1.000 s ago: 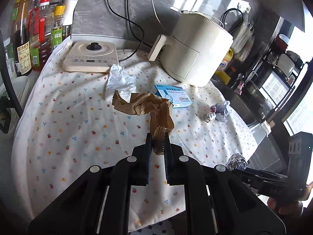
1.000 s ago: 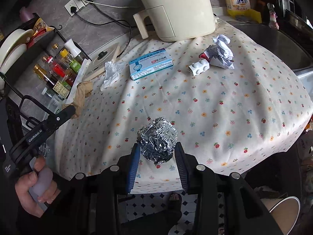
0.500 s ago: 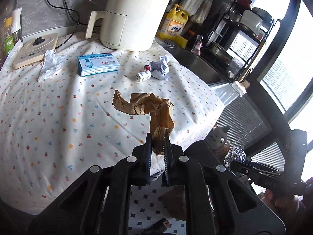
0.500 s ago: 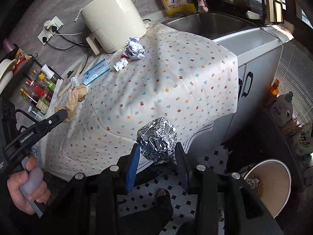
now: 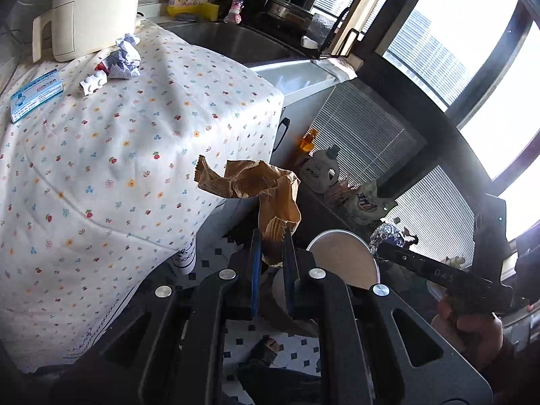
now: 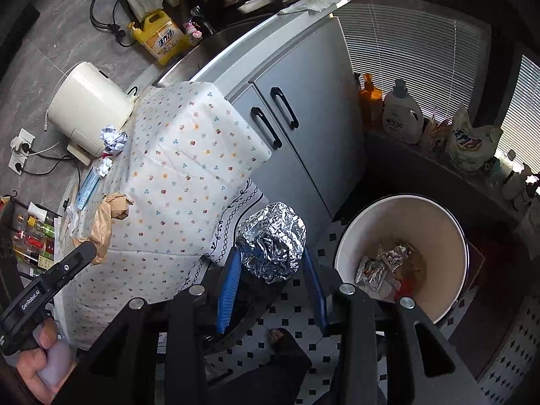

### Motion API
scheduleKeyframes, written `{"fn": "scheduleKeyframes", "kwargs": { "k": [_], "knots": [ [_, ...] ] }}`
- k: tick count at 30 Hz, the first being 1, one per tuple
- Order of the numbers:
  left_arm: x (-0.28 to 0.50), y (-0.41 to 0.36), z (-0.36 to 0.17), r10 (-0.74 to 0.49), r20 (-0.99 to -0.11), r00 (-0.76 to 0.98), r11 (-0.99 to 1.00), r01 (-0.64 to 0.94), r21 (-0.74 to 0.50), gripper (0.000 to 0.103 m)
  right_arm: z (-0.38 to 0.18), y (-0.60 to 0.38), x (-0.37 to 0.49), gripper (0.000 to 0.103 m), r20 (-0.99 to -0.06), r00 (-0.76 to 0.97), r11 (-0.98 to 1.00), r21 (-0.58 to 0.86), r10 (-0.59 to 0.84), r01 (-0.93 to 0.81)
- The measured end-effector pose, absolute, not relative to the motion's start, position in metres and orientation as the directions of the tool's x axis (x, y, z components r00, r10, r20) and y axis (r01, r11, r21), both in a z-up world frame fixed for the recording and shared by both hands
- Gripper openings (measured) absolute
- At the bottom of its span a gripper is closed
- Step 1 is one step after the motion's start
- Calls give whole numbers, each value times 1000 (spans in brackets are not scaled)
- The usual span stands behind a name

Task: Collect trash
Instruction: 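Carry brown paper and foil ball to the white bucket and open both grippers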

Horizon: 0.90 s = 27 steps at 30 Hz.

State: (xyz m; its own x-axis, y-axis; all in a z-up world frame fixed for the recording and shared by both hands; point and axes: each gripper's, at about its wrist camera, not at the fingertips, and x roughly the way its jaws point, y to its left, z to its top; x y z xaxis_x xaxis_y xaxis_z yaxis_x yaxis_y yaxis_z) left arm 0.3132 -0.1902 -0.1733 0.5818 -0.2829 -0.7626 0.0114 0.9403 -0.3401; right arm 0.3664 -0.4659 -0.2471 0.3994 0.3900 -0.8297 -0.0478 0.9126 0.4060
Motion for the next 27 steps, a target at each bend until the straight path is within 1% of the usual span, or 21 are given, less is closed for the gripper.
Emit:
{"fn": "scheduleKeyframes", "kwargs": {
  "k": [6,8,13,15,16,18,20,24,25,27],
  "knots": [
    [336,-241,-186,-325,-775,542,937,75,-340,12,-262,-517,362,37,-850,396,923,385,346,19],
    [343,-260,-189,-340,-776,531,935,99,-341,12,-267,-532,362,39,-858,391,927,375,334,32],
    [356,-301,-198,-372,-780,503,926,150,-345,12,-279,-553,368,41,-874,378,942,335,305,15],
    [360,-315,-201,-379,-781,496,924,165,-344,12,-285,-563,369,52,-883,374,948,316,282,30],
    [360,-321,-204,-383,-783,491,923,169,-346,12,-287,-568,369,61,-885,374,950,311,276,35],
    [362,-333,-208,-393,-785,479,919,176,-353,12,-291,-578,368,65,-885,370,947,319,283,38],
    [361,-345,-213,-401,-790,464,916,187,-355,12,-293,-587,366,71,-887,371,947,317,276,51],
    [361,-365,-226,-414,-805,425,910,204,-360,12,-291,-609,362,77,-880,398,946,314,258,82],
    [361,-370,-229,-417,-808,416,909,208,-362,12,-291,-615,361,81,-880,406,947,309,247,93],
    [363,-379,-235,-424,-813,399,905,216,-366,12,-290,-627,359,82,-879,416,945,305,232,117]
  ]
}}
